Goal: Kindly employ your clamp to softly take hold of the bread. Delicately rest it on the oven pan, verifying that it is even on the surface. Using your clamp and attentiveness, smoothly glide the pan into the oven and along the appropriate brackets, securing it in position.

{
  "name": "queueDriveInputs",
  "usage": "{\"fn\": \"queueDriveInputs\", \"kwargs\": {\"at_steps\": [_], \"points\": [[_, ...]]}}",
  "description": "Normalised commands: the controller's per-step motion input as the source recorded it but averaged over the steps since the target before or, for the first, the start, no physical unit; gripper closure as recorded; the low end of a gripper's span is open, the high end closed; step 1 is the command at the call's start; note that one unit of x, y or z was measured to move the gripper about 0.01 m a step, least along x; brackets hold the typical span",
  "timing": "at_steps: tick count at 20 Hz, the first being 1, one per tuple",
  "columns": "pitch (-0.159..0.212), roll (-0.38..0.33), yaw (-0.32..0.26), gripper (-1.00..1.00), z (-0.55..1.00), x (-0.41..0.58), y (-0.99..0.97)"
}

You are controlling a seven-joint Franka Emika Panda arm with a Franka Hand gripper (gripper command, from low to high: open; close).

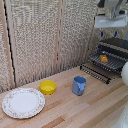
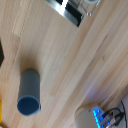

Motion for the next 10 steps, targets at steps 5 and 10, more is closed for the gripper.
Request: {"fn": "queueDriveInputs", "kwargs": {"at_steps": [5,10], "points": [[-0.15,-0.15,0.056,-1.0,0.13,-0.018,0.47],[-0.119,-0.064,0.145,-1.0,0.01,0.067,0.35]]}}
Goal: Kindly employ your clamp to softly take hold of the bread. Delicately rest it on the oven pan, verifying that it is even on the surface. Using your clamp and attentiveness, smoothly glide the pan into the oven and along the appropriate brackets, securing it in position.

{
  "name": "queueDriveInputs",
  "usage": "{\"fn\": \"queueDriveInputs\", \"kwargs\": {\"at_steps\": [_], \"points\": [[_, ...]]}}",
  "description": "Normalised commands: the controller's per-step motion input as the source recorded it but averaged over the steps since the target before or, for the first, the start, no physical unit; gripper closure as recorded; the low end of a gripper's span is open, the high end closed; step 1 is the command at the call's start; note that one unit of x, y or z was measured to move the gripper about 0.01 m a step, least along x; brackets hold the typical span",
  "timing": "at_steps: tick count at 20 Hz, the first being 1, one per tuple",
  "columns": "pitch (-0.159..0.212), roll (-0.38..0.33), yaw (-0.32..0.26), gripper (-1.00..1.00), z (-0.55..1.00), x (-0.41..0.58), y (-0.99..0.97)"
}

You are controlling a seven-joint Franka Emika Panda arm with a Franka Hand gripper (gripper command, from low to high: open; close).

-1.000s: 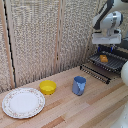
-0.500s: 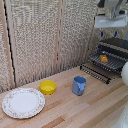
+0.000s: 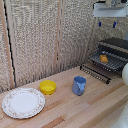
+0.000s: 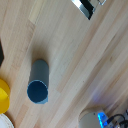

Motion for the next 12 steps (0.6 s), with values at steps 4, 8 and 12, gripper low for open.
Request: {"fn": "queueDriveInputs", "kwargs": {"at_steps": [4,8,12], "points": [[-0.074,-0.006,0.159,-1.0,0.0,0.044,0.43],[-0.003,-0.181,0.147,-1.0,-0.06,0.0,0.36],[-0.032,-0.375,0.116,-1.0,-0.21,0.0,0.13]]}}
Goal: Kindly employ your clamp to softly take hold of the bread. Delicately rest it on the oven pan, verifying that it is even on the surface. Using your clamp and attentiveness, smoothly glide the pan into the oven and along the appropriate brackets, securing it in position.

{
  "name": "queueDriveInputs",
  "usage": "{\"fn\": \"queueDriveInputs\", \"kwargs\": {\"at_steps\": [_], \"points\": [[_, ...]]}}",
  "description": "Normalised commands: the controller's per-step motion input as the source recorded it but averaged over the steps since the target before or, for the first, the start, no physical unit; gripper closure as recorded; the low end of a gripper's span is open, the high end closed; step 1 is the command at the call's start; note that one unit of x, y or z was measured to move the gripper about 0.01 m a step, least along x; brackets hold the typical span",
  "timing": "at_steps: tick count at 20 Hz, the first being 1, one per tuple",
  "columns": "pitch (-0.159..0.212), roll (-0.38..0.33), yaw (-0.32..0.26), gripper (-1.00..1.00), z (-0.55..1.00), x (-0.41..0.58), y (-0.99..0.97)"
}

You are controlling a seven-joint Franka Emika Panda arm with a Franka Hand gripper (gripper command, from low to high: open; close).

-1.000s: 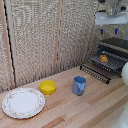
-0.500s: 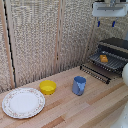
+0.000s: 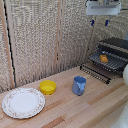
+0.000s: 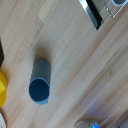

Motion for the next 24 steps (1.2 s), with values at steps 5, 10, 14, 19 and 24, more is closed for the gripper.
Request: {"fn": "queueDriveInputs", "kwargs": {"at_steps": [5,10,14,19,24], "points": [[-0.024,-0.375,0.133,-1.0,-0.17,-0.021,0.0],[-0.019,-0.375,0.135,-1.0,-0.22,-0.005,0.02],[0.011,-0.372,0.153,-1.0,-0.22,-0.111,0.0],[0.134,-0.331,0.131,-1.0,-0.25,-0.337,0.19],[0.185,-0.334,0.105,-1.0,-0.16,-0.474,0.24]]}}
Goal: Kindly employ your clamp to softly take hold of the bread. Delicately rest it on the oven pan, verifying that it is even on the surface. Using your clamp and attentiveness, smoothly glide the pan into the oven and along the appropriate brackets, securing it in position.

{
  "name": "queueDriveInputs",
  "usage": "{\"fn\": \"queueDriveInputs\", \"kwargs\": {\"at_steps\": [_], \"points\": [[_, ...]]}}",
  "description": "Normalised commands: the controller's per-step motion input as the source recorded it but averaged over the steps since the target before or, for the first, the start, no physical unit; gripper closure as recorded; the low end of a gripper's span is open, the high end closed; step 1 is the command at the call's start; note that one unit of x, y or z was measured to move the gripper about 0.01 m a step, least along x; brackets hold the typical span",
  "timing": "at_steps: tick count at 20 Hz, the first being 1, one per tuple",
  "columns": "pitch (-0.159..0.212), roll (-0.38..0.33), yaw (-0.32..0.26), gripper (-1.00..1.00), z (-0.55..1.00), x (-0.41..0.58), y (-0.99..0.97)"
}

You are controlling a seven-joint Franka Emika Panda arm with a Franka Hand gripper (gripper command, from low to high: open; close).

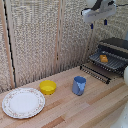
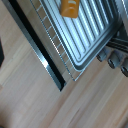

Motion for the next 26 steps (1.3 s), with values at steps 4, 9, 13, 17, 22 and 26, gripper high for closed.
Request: {"fn": "queueDriveInputs", "kwargs": {"at_steps": [4,9,13,17,22,26], "points": [[0.198,-0.333,0.109,-1.0,-0.05,-0.515,0.13],[0.176,-0.355,0.134,-1.0,-0.05,-0.454,0.03],[0.103,-0.358,0.198,-1.0,-0.26,-0.114,0.0],[0.064,-0.31,0.246,-1.0,-0.48,0.076,0.0],[0.054,-0.279,0.263,-1.0,-0.58,0.2,0.03],[0.077,-0.286,0.235,-1.0,-0.54,0.156,0.08]]}}
